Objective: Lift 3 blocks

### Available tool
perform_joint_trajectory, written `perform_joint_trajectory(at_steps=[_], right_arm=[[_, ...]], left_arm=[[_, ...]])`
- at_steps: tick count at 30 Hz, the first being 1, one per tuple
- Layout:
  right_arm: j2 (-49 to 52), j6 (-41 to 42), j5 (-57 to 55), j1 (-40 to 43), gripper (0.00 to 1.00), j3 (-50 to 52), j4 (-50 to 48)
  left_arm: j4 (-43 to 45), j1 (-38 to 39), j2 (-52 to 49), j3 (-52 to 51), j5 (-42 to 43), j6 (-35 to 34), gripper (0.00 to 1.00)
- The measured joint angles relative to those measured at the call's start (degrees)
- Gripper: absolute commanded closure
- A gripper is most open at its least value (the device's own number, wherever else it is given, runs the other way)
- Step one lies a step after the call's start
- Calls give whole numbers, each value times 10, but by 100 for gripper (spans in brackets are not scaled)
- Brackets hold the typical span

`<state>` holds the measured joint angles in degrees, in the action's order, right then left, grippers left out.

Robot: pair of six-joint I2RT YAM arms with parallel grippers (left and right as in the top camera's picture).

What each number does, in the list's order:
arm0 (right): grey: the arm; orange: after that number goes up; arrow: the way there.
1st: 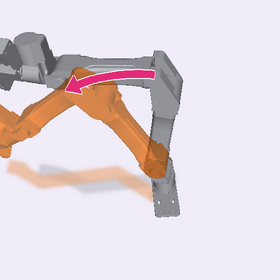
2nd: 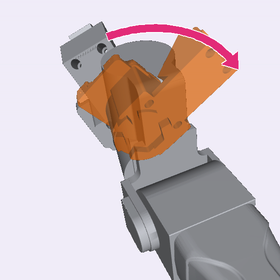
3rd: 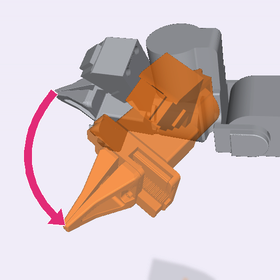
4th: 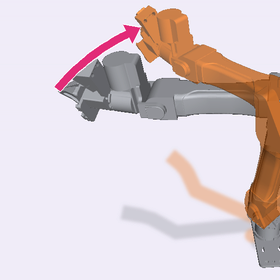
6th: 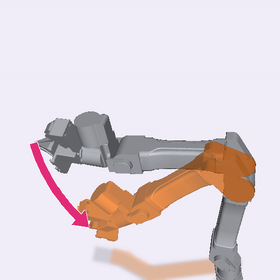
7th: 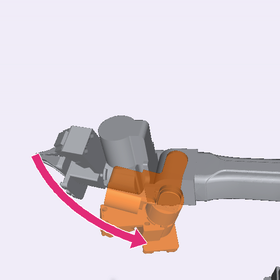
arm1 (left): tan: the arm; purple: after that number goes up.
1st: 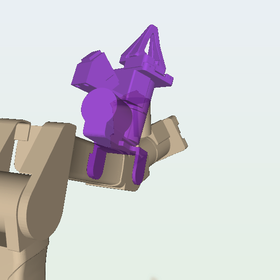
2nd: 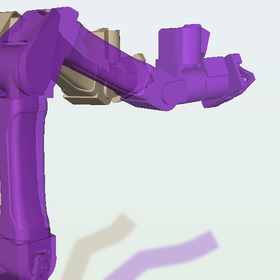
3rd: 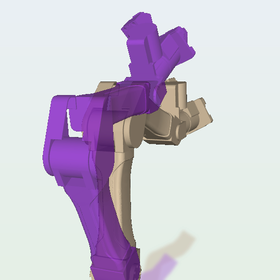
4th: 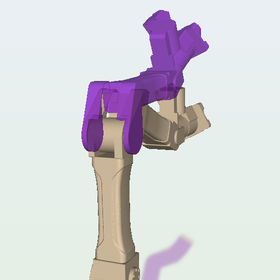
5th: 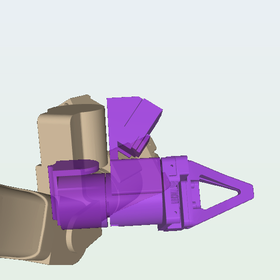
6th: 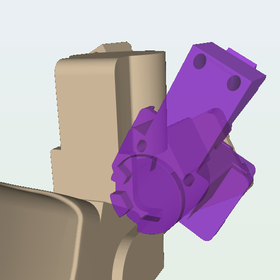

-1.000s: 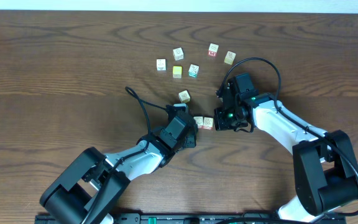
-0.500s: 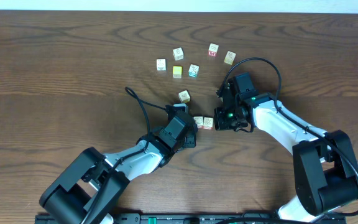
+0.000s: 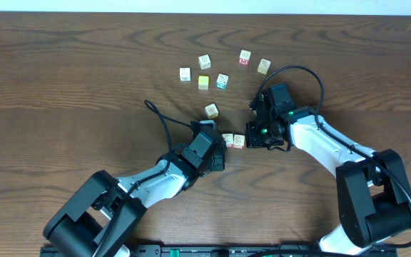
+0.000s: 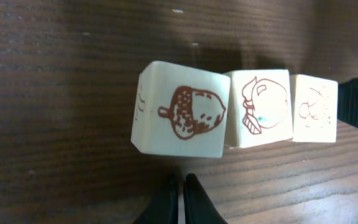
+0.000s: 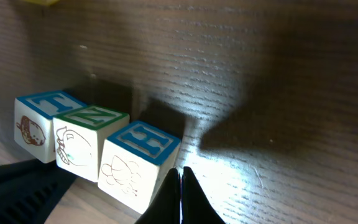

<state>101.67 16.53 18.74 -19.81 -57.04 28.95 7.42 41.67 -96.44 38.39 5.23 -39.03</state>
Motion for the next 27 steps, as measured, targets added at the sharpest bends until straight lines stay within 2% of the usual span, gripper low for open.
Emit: perform_joint_trajectory(at_steps=[13, 19, 24, 27], right_arm=[[0, -5, 18, 0, 99, 0, -10], [0, -5, 4, -2, 99, 0, -9], [0, -5, -14, -2, 99, 0, -2], [0, -6, -28, -2, 99, 0, 6]], left_arm=[[-1, 0, 0, 0, 10, 0, 93], [-3, 5, 0, 0, 55, 0, 93], [-10, 46, 2, 0, 87, 0, 93], [-46, 79, 17, -1, 85, -2, 93]])
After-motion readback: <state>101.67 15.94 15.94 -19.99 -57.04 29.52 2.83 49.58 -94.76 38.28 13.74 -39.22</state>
